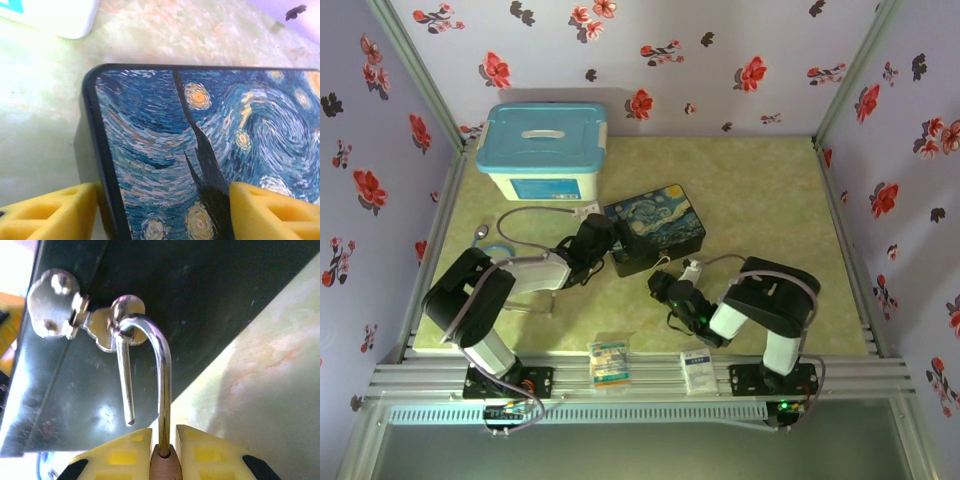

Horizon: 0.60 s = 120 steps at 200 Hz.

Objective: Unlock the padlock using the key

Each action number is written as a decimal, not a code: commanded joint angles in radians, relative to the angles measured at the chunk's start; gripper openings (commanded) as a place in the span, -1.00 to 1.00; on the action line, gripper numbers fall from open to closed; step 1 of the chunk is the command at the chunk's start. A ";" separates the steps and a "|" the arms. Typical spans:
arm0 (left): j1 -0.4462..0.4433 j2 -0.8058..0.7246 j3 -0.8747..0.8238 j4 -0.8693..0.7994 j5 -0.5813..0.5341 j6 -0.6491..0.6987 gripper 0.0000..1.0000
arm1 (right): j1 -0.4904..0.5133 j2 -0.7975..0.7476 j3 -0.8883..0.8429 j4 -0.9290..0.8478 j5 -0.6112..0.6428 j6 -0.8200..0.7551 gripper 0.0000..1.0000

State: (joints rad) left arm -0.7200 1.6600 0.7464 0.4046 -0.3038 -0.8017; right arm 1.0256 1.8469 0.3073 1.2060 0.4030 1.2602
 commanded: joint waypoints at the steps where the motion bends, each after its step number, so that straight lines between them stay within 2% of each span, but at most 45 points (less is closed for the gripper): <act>1: -0.004 0.116 -0.075 -0.185 -0.017 0.066 0.14 | 0.037 0.211 -0.036 0.165 0.181 0.276 -1.00; 12: -0.008 0.132 -0.081 -0.181 -0.019 0.076 0.09 | 0.045 0.273 -0.013 0.182 0.230 0.393 -1.00; 36: -0.009 0.151 -0.100 -0.161 -0.022 0.081 0.07 | 0.081 0.263 0.039 0.180 0.333 0.283 -1.00; 72: -0.007 0.183 -0.102 -0.159 -0.031 0.086 0.04 | 0.091 0.273 0.004 0.181 0.468 0.398 -1.00; 101: -0.004 0.188 -0.109 -0.159 -0.042 0.085 0.04 | 0.085 0.236 -0.054 0.181 0.553 0.371 -1.00; 120: 0.008 0.184 -0.119 -0.151 -0.043 0.090 0.03 | 0.058 0.168 -0.090 0.181 0.529 0.275 -1.00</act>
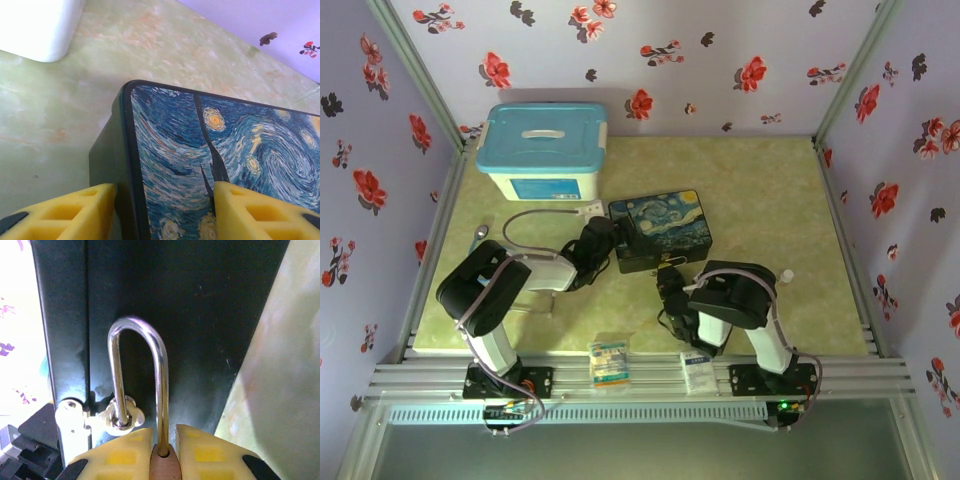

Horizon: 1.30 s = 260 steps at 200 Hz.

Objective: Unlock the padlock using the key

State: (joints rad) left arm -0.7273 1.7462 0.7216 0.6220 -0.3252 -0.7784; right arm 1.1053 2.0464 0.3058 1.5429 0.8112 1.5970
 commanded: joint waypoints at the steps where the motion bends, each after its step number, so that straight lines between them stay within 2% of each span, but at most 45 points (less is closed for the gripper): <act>1: 0.016 0.098 -0.093 -0.370 -0.021 0.066 0.03 | -0.023 -0.034 -0.091 -0.156 0.117 -0.068 -1.00; 21: 0.024 0.090 -0.094 -0.372 -0.020 0.068 0.03 | -0.055 -0.083 -0.126 -0.164 0.070 -0.107 -1.00; 34: 0.024 0.080 -0.090 -0.376 -0.020 0.070 0.03 | -0.110 -0.093 -0.158 -0.169 -0.016 -0.093 -1.00; 58: 0.024 0.079 -0.072 -0.386 -0.020 0.077 0.03 | -0.177 -0.085 -0.229 -0.156 -0.043 -0.062 -1.00; 75: 0.025 0.077 -0.070 -0.381 -0.019 0.073 0.03 | -0.185 -0.093 -0.235 -0.156 -0.070 -0.082 -1.00; 87: 0.025 0.062 -0.070 -0.379 -0.017 0.076 0.03 | -0.207 -0.139 -0.228 -0.157 -0.155 -0.193 -1.00; 97: 0.035 0.048 -0.063 -0.385 -0.004 0.082 0.04 | -0.251 -0.191 -0.223 -0.181 -0.288 -0.263 -1.00; 114: 0.066 0.027 -0.044 -0.385 0.046 0.093 0.06 | -0.392 -0.300 -0.201 -0.372 -0.625 -0.304 -1.00; 126: 0.077 0.010 -0.019 -0.403 0.056 0.110 0.08 | -0.437 -0.387 -0.206 -0.509 -0.746 -0.328 -1.00; 145: 0.089 -0.009 0.032 -0.448 0.066 0.144 0.13 | -0.465 -0.572 -0.188 -0.836 -0.866 -0.394 -1.00; 166: 0.114 0.018 0.101 -0.488 0.099 0.185 0.16 | -0.474 -0.833 -0.126 -1.299 -0.883 -0.477 -1.00; 176: 0.128 0.040 0.133 -0.501 0.115 0.195 0.16 | -0.507 -0.937 -0.082 -1.524 -0.896 -0.550 -1.00; 187: 0.135 0.064 0.154 -0.490 0.135 0.201 0.17 | -0.579 -1.016 -0.052 -1.682 -0.957 -0.621 -1.00; 200: 0.148 0.087 0.183 -0.490 0.154 0.205 0.17 | -0.708 -1.030 -0.029 -1.803 -1.086 -0.711 -1.00; 213: 0.158 0.088 0.202 -0.491 0.164 0.210 0.17 | -0.807 -0.972 0.014 -1.908 -1.189 -0.828 -1.00; 219: 0.162 0.082 0.209 -0.494 0.168 0.212 0.17 | -0.819 -0.939 0.043 -1.973 -1.189 -0.859 -1.00; 232: 0.169 0.059 0.213 -0.496 0.167 0.214 0.17 | -0.820 -0.888 0.053 -1.939 -1.227 -0.865 -1.00; 260: 0.169 0.015 0.200 -0.489 0.185 0.209 0.18 | -0.834 -0.883 0.096 -1.987 -1.165 -0.884 -1.00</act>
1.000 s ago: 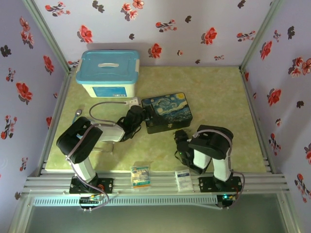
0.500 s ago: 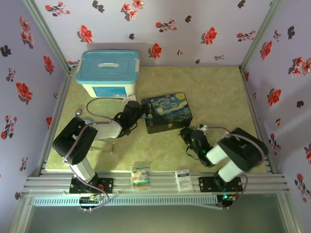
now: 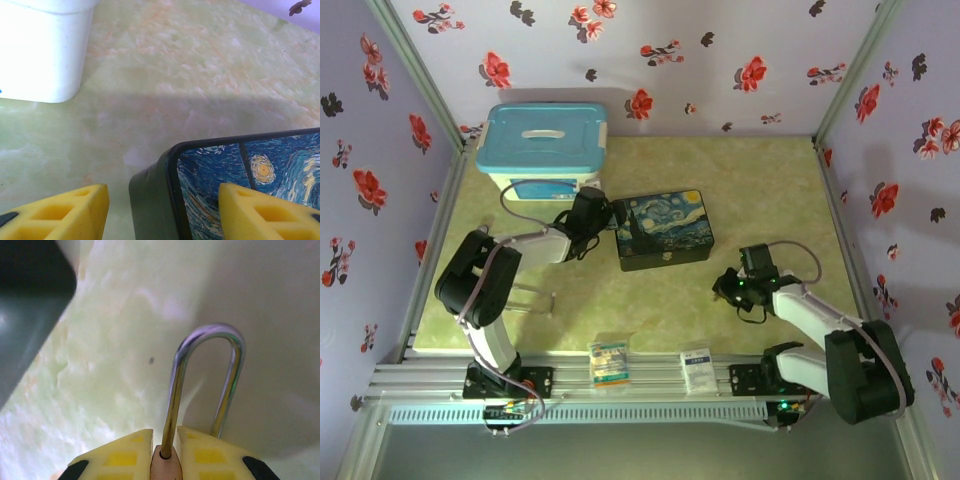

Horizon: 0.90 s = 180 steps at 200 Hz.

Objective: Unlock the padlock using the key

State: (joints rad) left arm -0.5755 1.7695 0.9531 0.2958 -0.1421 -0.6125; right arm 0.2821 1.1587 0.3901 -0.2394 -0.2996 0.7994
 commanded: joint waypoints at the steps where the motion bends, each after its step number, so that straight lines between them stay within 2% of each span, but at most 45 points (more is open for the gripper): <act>1: 0.017 -0.009 -0.032 -0.164 0.002 0.043 0.19 | -0.011 0.004 0.013 -0.206 -0.055 -0.087 -1.00; 16: 0.018 -0.028 -0.050 -0.153 0.003 0.038 0.22 | -0.029 -0.010 0.030 -0.257 -0.031 -0.098 -1.00; 32: 0.023 -0.043 -0.059 -0.141 0.001 0.039 0.26 | -0.029 0.000 0.025 -0.259 0.014 -0.091 -0.79; 44: 0.024 -0.053 -0.051 -0.147 0.008 0.040 0.29 | -0.029 0.024 0.034 -0.268 0.053 -0.090 -0.75; 62: 0.023 -0.081 -0.043 -0.159 0.027 0.039 0.33 | -0.029 0.048 0.046 -0.265 0.069 -0.096 -0.43; 67: 0.023 -0.093 -0.045 -0.159 0.028 0.040 0.33 | -0.029 0.045 0.048 -0.266 0.072 -0.098 -0.44; 77: 0.024 -0.116 -0.049 -0.160 0.030 0.045 0.33 | -0.029 0.031 0.050 -0.268 0.088 -0.100 -0.60; 87: 0.023 -0.136 -0.050 -0.169 0.029 0.050 0.33 | -0.029 0.010 0.056 -0.280 0.119 -0.100 -0.60; 93: 0.025 -0.146 -0.051 -0.172 0.028 0.052 0.34 | -0.029 0.001 0.062 -0.295 0.142 -0.098 -0.54; 107: 0.025 -0.165 -0.051 -0.185 0.029 0.053 0.35 | -0.029 -0.004 0.067 -0.299 0.153 -0.102 -0.20; 137: 0.025 -0.218 -0.074 -0.188 0.030 0.050 0.39 | -0.028 -0.028 0.103 -0.328 0.260 -0.123 0.01; 180: 0.026 -0.277 -0.057 -0.240 0.025 0.074 0.44 | -0.029 0.052 0.191 -0.348 0.289 -0.194 0.07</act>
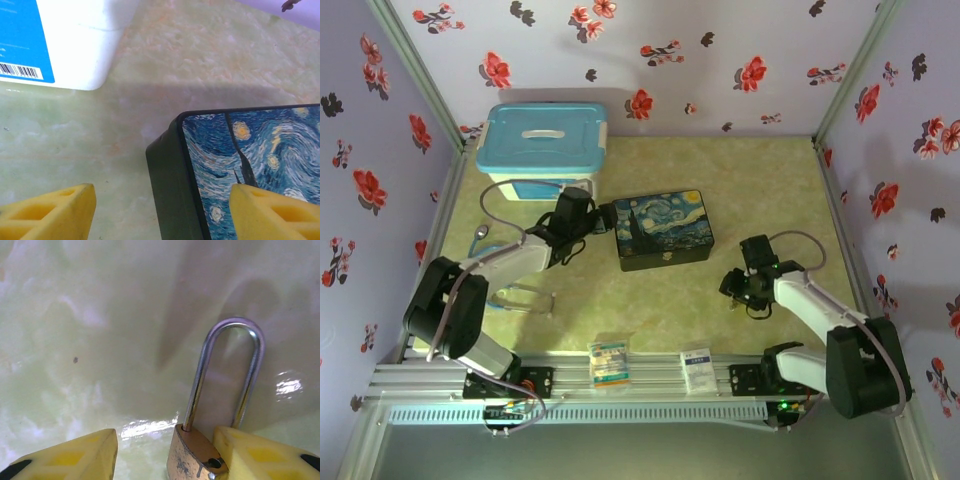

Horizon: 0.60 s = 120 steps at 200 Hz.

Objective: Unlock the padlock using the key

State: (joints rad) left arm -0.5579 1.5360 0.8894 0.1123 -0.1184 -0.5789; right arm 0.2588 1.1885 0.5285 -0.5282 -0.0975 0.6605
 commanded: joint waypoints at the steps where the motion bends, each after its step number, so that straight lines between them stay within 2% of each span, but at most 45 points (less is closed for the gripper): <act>1: 0.009 -0.044 0.006 -0.057 0.002 0.040 0.44 | -0.007 0.022 0.054 -0.062 0.092 -0.056 0.07; 29: 0.010 -0.092 -0.008 -0.065 0.000 0.041 0.44 | -0.006 0.007 0.081 -0.079 0.123 -0.083 0.16; 62: 0.010 -0.143 -0.030 -0.066 0.000 0.031 0.44 | -0.002 0.016 0.113 -0.092 0.200 -0.104 0.11; 97: 0.012 -0.248 -0.061 -0.147 -0.006 0.038 0.45 | -0.003 -0.006 0.150 -0.051 0.205 -0.108 0.13; 110: 0.014 -0.333 -0.090 -0.195 -0.009 0.057 0.53 | -0.002 -0.078 0.162 -0.026 0.243 -0.116 0.24; 120: 0.019 -0.411 -0.126 -0.221 -0.027 0.073 0.68 | -0.004 -0.141 0.172 -0.002 0.307 -0.134 0.53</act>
State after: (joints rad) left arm -0.5549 1.2797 0.8192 -0.0067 -0.1192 -0.5594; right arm 0.2588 1.1717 0.6525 -0.5755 0.0849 0.5648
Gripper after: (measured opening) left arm 0.764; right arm 0.619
